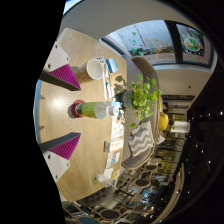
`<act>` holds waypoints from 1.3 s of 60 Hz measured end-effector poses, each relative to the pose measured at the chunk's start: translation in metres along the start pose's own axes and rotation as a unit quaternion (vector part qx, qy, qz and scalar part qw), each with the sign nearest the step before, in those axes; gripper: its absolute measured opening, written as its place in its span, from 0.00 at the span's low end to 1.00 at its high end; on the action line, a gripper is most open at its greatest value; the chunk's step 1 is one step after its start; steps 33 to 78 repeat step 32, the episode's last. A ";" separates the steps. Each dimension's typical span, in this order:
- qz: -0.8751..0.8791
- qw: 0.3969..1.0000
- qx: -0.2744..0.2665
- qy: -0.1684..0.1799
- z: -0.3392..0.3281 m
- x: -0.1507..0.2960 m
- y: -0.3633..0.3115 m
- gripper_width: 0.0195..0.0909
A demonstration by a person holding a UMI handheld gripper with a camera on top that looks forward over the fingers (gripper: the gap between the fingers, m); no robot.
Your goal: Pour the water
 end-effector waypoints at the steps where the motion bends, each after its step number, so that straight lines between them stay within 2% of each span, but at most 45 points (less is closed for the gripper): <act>1: -0.005 1.000 -0.001 0.003 -0.007 0.001 -0.001 0.92; 9: 0.000 1.000 -0.010 -0.007 -0.047 0.000 -0.009 0.92; 19: 0.001 1.000 -0.031 0.001 -0.066 0.005 -0.004 0.92; 78: 0.008 1.000 -0.025 0.005 -0.077 0.007 -0.009 0.92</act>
Point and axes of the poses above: the point between the fingertips, and its own axes, seen from behind it with the camera up: y to the right, x up, z forward, the way the camera looks, the point moved 2 cm from there along -z, backward, against the way the camera looks, and after that the axes turned 3 degrees about x, right-handed, at the moved point
